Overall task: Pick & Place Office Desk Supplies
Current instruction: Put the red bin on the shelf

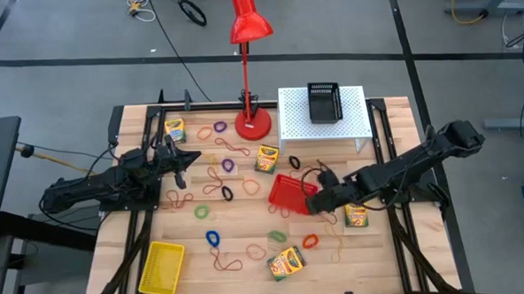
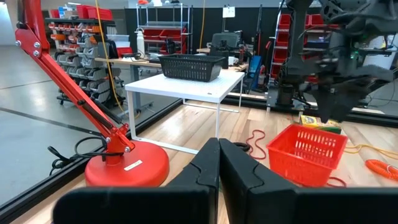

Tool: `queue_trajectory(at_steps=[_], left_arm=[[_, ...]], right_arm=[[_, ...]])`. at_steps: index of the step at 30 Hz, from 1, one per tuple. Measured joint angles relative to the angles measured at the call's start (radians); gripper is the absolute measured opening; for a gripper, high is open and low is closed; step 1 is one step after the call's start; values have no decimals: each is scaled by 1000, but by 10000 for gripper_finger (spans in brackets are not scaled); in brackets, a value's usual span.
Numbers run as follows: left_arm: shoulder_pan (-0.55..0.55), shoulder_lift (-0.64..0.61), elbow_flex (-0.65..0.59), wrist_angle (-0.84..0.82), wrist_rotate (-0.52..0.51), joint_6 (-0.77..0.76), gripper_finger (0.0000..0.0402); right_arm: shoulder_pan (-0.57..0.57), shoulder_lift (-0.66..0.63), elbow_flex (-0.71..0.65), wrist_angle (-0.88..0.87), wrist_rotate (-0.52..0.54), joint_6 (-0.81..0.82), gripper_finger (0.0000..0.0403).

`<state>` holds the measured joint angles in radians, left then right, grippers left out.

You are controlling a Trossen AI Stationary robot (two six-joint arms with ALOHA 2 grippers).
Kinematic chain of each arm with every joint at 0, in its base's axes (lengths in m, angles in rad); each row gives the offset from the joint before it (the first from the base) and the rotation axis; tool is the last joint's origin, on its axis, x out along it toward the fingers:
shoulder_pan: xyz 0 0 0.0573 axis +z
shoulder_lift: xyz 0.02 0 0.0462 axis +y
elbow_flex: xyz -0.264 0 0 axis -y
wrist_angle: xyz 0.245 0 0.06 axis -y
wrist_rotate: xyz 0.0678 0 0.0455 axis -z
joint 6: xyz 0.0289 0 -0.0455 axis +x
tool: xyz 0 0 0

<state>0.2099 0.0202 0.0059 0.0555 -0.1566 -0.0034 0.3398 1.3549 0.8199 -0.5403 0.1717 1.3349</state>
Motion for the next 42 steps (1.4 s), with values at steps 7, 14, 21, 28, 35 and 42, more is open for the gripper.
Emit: queue_trajectory(at_steps=[7,14,21,28,35,42], left_arm=[[0,0,0,0,0,0,9],[0,0,0,0,-1,0,9],[0,0,0,0,0,0,9],[0,0,0,0,0,0,9],[0,0,0,0,0,0,9],[0,0,0,0,0,0,9]], right_arm=[[5,5,80,-86,-14,-982,221],[22,65,76,-149,49,-1575,210],[18,155,76,-116,88,-1793,175],[17,219,75,-89,104,-1866,166],[17,218,75,-10,87,-1893,96],[19,196,75,14,83,-1831,13]])
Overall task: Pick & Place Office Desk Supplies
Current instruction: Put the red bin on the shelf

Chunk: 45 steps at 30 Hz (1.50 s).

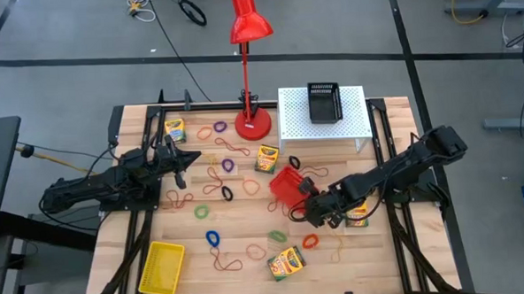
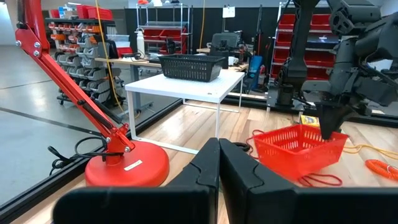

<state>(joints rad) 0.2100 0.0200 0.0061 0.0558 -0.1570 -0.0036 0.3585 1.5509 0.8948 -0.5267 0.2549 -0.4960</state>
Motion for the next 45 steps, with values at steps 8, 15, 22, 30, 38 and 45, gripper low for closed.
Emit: queue_trajectory(at_steps=[8,15,22,30,38,45], left_arm=[[0,0,0,0,1,0,9],[0,0,0,0,0,0,9],[0,0,0,69,15,-25,9],[0,0,0,113,96,-27,9],[0,0,0,113,80,24,9],[0,0,0,113,79,22,9]], right_arm=[[36,-63,2,12,6,62,11],[62,-76,80,-46,29,103,20],[89,-76,123,-50,34,118,12],[89,-76,252,-171,47,151,14],[87,-76,427,-368,58,210,17],[79,-76,670,-611,85,316,14]])
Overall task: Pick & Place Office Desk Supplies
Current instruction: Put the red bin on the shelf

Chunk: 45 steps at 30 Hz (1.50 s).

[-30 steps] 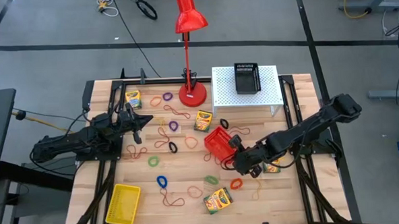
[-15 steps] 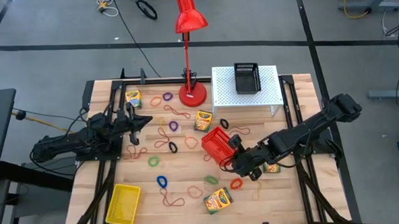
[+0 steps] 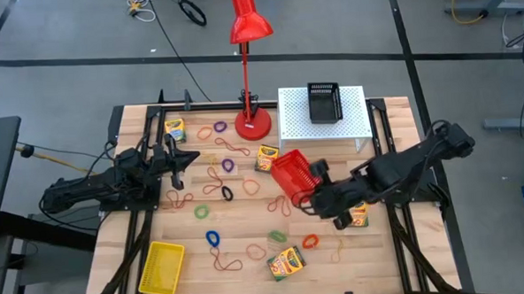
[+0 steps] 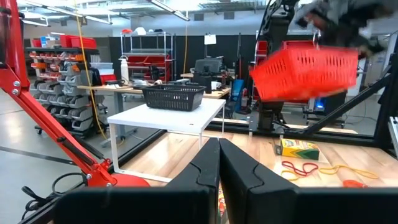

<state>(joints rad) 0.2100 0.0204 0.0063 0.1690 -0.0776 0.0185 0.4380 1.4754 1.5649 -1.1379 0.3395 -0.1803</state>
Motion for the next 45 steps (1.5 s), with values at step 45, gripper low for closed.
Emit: queue_trajectory(at_steps=[45], left_arm=[[0,0,0,0,0,0,9]], right_arm=[[-1065,-281,-207,-280,-21,-361,18]])
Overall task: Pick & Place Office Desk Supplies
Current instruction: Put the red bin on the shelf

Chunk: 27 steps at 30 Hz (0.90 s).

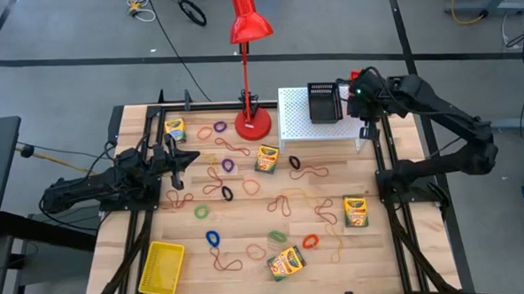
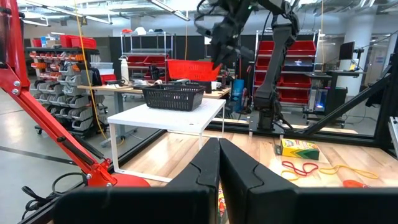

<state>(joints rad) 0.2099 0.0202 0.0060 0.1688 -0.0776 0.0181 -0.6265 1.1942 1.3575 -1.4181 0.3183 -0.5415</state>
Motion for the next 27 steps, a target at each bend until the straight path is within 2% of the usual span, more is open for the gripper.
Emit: queue_trajectory(at_steps=[7,13,27], left_arm=[[0,0,0,0,0,0,9],[0,0,0,0,0,0,9],[0,0,0,0,0,0,9]], right_arm=[[-96,1,-114,78,-3,-79,18],[-73,2,-185,146,-15,-111,18],[2,2,-187,146,-46,-76,18]])
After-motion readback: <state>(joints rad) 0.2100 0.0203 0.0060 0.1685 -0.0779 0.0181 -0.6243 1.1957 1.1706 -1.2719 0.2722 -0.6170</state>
